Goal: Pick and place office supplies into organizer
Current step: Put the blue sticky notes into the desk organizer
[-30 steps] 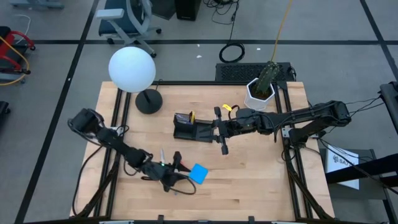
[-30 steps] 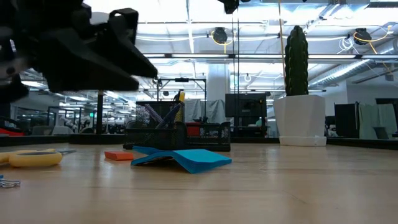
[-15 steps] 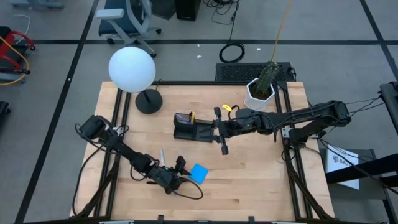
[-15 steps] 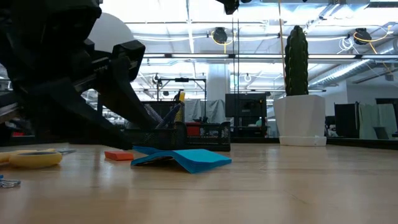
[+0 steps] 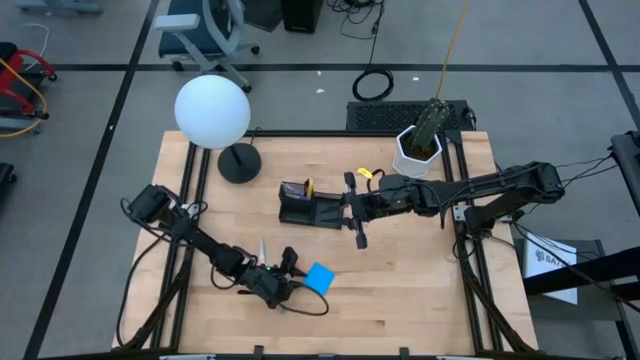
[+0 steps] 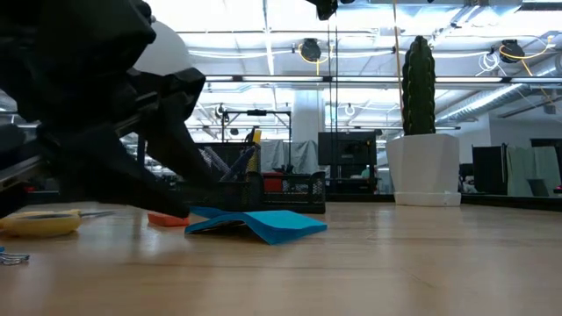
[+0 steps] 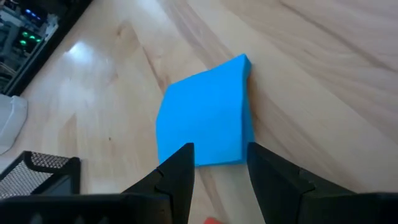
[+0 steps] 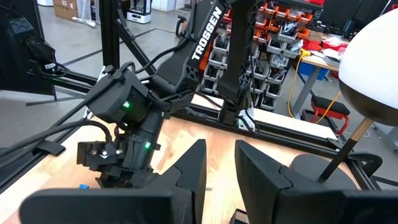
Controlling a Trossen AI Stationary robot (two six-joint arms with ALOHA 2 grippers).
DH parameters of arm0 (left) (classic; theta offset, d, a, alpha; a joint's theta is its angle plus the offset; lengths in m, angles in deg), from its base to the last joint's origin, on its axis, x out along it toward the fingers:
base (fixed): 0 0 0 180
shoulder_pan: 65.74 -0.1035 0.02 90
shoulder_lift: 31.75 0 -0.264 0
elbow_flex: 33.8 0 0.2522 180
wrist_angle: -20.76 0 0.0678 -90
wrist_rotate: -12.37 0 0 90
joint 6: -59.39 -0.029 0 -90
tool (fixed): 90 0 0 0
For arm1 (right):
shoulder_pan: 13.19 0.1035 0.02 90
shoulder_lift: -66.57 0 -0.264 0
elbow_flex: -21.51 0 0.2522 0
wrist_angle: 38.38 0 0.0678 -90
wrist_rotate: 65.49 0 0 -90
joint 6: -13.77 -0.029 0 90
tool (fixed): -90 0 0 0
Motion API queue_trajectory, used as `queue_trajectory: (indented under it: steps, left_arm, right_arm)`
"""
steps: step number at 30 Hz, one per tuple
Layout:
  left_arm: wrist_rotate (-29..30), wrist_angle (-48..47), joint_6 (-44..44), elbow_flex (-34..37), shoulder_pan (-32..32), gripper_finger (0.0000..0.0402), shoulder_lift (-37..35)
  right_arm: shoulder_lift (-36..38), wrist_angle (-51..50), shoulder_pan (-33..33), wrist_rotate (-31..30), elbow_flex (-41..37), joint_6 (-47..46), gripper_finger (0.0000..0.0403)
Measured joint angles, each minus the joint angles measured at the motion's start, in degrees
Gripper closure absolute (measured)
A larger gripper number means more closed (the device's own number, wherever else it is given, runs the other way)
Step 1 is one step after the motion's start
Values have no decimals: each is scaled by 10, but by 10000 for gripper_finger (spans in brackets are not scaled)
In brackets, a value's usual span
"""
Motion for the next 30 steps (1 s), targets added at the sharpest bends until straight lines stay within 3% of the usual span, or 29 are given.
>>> queue_trajectory:
  steps: [30]
  left_arm:
    - [-17,2,1,0,-13,247,0]
  right_arm:
    - [0,0,0,0,0,0,328]
